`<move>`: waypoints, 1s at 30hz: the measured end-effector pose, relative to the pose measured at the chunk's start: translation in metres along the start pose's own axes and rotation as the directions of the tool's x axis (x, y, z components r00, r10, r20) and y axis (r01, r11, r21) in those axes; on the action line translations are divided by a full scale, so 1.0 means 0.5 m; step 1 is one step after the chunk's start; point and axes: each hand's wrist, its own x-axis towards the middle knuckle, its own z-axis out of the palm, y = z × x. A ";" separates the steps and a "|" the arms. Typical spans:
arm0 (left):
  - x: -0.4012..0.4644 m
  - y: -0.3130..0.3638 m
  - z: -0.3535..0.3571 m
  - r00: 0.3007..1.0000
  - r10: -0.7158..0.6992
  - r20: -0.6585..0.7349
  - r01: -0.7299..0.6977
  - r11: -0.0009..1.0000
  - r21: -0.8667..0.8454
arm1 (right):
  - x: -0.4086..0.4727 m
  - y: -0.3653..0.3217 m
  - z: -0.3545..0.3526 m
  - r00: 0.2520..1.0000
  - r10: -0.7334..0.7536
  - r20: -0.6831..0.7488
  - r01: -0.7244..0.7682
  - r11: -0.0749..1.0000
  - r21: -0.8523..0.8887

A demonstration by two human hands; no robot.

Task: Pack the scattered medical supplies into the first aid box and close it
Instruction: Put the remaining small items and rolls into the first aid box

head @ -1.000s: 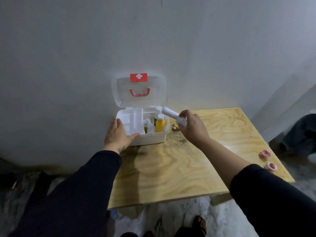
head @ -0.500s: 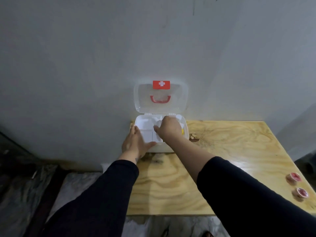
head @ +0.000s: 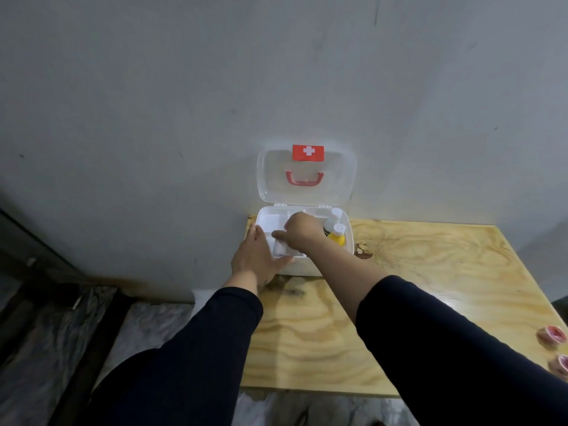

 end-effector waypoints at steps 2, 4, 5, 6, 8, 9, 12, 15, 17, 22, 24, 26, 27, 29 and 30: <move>-0.001 0.002 0.001 1.000 -0.020 -0.001 0.020 1.000 0.020 | 0.003 0.004 0.011 1.000 -0.004 0.015 0.004 1.000 -0.020; 0.000 0.003 0.001 0.999 -0.041 0.000 0.041 0.999 0.011 | 0.005 0.007 0.013 1.000 0.005 -0.019 -0.004 0.999 0.034; 0.000 0.003 0.002 0.999 -0.050 0.000 0.050 0.999 0.005 | 0.005 0.008 0.011 0.999 0.004 -0.053 -0.002 1.000 0.029; -0.001 0.003 0.002 0.998 -0.057 -0.001 0.057 0.998 0.001 | 0.006 0.009 0.008 0.997 0.004 -0.076 -0.003 1.000 0.008; -0.003 0.005 0.002 0.998 -0.060 -0.006 0.060 0.998 -0.002 | 0.008 0.015 0.004 0.997 -0.013 -0.079 0.011 0.999 -0.032; -0.004 0.007 0.002 0.998 -0.057 -0.007 0.057 0.998 0.006 | 0.005 0.017 0.004 0.997 -0.032 -0.070 0.030 0.999 -0.036; -0.007 0.017 -0.009 0.998 -0.058 0.025 0.055 0.995 0.086 | -0.006 0.031 -0.005 0.992 -0.084 -0.091 0.090 0.994 0.060; -0.004 0.042 -0.039 0.998 -0.014 0.058 0.001 0.975 0.223 | -0.022 0.057 -0.036 0.983 -0.089 -0.163 0.116 0.980 0.163; 0.003 0.074 -0.065 0.996 0.075 0.038 -0.082 0.962 0.259 | -0.036 0.084 -0.070 0.977 -0.092 -0.192 0.123 0.980 0.156; 0.013 0.207 -0.101 0.936 0.336 0.102 -0.351 0.895 0.274 | -0.077 0.198 -0.157 0.970 -0.011 -0.245 0.044 0.991 0.129; 0.012 0.265 -0.080 0.917 0.377 0.130 -0.398 0.883 0.248 | -0.099 0.259 -0.184 0.969 0.032 -0.245 -0.008 0.995 0.098; 0.009 0.319 -0.041 0.904 0.388 0.182 -0.422 0.878 0.226 | -0.123 0.328 -0.205 0.970 0.077 -0.229 -0.065 0.996 0.060; 0.007 0.344 -0.016 0.897 0.385 0.217 -0.428 0.880 0.207 | -0.137 0.365 -0.214 0.970 0.104 -0.221 -0.096 0.994 0.047; 0.000 0.393 0.033 0.886 0.361 0.292 -0.420 0.890 0.175 | -0.165 0.442 -0.229 0.963 0.172 -0.206 -0.168 0.985 0.035; -0.005 0.417 0.058 0.876 0.351 0.330 -0.421 0.891 0.169 | -0.180 0.481 -0.235 0.959 0.205 -0.197 -0.202 0.979 0.033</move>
